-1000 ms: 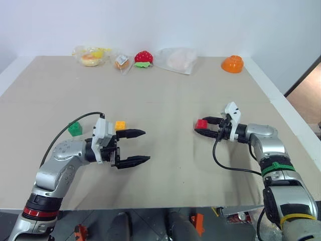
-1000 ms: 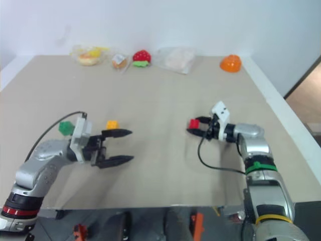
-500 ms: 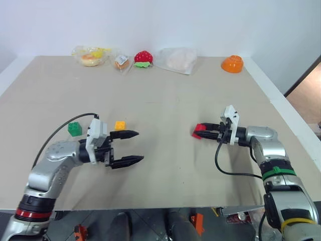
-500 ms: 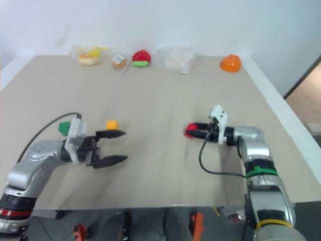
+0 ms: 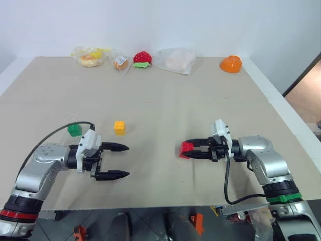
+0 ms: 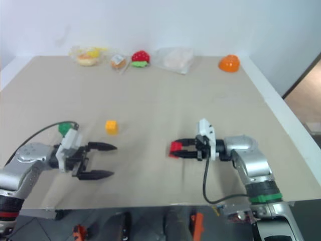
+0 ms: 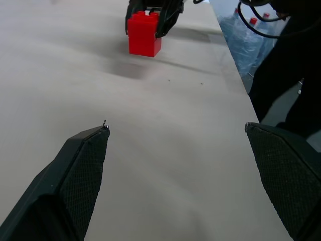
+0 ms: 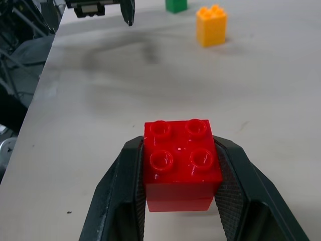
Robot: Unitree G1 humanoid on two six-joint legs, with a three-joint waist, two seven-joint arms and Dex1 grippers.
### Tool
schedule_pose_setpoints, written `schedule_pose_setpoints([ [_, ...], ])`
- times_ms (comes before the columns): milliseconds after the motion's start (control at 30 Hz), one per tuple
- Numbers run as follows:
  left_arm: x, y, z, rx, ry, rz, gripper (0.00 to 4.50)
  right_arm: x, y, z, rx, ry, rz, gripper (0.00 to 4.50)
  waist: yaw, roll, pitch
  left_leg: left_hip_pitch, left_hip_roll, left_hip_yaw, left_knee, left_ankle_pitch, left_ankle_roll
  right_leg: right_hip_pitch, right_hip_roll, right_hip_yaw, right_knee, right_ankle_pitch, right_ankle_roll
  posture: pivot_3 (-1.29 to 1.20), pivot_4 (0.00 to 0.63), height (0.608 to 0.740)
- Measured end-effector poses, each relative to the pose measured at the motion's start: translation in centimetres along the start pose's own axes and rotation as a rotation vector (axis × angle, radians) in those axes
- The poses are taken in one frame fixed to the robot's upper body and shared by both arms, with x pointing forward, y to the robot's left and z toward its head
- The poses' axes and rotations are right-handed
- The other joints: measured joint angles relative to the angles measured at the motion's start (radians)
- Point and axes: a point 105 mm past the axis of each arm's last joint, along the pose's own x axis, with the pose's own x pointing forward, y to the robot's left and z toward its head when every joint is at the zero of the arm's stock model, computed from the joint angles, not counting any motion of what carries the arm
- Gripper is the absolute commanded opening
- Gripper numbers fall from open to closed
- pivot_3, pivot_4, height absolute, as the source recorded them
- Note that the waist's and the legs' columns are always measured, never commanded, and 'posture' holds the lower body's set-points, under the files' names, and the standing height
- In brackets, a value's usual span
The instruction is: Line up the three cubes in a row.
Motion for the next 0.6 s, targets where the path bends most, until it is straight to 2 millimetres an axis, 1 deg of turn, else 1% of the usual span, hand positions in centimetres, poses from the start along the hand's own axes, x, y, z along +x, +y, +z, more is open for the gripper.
schedule_pose_setpoints([
  [133,0.1,-0.3,-0.6,0.013,0.020,-0.016,4.50,0.4,0.6,-1.3,-0.002,0.048,0.018,1.27,0.000,0.000,0.000,0.000,0.000,0.000,-0.001,0.000,0.000,-0.001,0.000,0.000,0.000,-0.001,0.000,0.00,0.150,0.740],
  [333,0.1,-0.3,-0.9,0.021,0.013,-0.013,4.50,0.3,0.5,-1.6,-0.069,0.081,0.031,1.27,0.000,0.000,0.000,0.001,0.000,0.000,0.000,0.000,0.000,0.001,0.000,0.000,0.000,0.000,0.000,0.00,0.150,0.740],
  [400,0.2,-0.2,-1.0,0.025,0.004,-0.008,4.50,0.3,0.4,-1.6,-0.084,0.088,0.033,2.32,0.000,0.000,0.000,0.001,0.000,0.000,0.001,0.000,0.000,0.001,0.000,0.000,0.000,0.000,0.000,0.00,0.150,0.740],
  [500,0.3,0.0,-1.0,0.024,-0.010,0.010,4.50,0.1,0.2,-2.3,-0.069,0.123,0.026,3.32,0.000,0.000,0.000,0.000,0.000,0.000,0.002,0.000,0.000,0.001,0.000,0.000,0.000,0.001,0.000,0.00,0.150,0.740],
  [600,0.4,0.3,-1.2,0.017,-0.019,0.032,4.50,0.0,0.0,-2.4,-0.077,0.139,0.020,4.31,0.000,0.000,0.000,0.000,0.001,0.000,0.002,0.000,0.000,0.000,0.000,0.000,0.000,0.001,0.000,0.00,0.150,0.740],
])
